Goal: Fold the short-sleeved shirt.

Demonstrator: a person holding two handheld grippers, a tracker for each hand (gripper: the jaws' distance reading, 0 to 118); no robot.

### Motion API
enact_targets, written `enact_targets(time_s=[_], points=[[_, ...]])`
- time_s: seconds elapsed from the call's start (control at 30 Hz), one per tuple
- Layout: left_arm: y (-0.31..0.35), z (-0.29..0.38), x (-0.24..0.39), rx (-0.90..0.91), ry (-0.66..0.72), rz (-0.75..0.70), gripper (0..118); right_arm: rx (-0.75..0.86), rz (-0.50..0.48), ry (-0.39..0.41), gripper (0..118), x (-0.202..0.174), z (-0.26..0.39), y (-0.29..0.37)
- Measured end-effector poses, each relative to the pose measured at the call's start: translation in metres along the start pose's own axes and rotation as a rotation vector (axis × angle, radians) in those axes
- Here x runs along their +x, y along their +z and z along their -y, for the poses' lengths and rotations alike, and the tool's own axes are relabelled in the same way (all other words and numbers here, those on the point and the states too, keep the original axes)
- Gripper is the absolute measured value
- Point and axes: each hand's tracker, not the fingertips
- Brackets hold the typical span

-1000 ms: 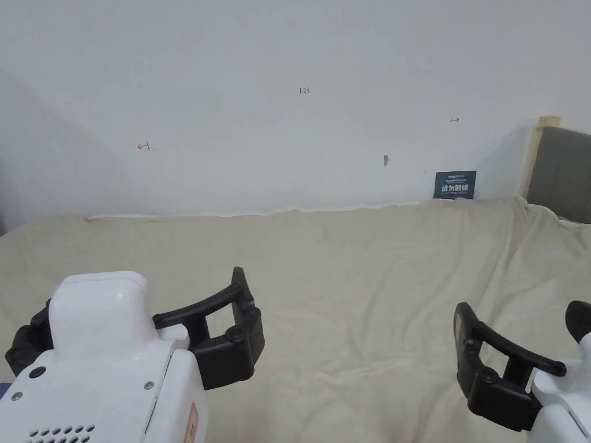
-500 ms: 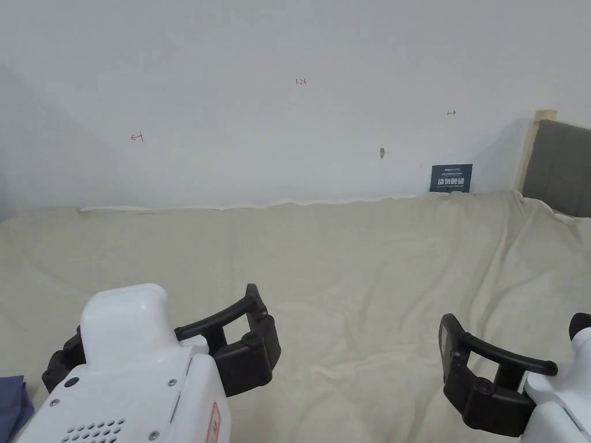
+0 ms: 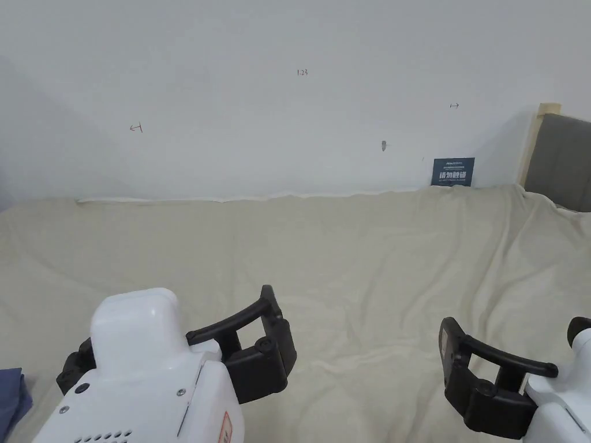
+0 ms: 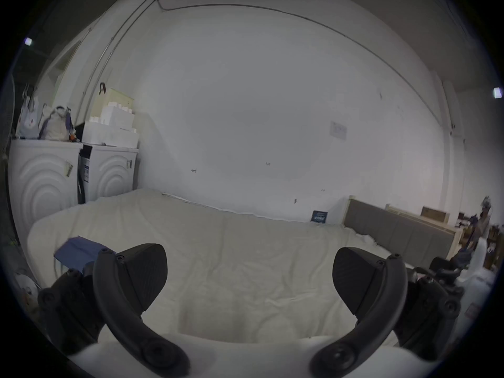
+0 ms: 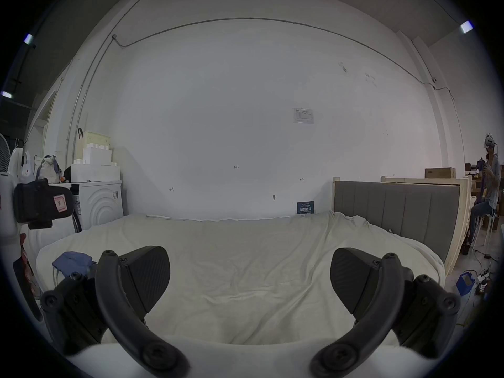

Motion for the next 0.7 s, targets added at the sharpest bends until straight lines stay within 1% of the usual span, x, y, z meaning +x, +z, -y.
enact_targets(time_s=[0.23, 0.4, 0.7], points=[[-0.002, -0.003, 0.0, 0.007, -0.029, -0.048, 118, 0.009, 0.003, -0.002, 116, 0.0, 0.002, 0.002], [-0.003, -0.002, -0.003, -0.016, -0.002, -0.048, 118, 0.003, -0.016, 0.008, 118, -0.001, 0.002, 0.002], [0.001, -0.001, -0.001, -0.043, -0.018, -0.052, 118, 0.022, -0.021, 0.029, 118, -0.006, 0.001, 0.012]])
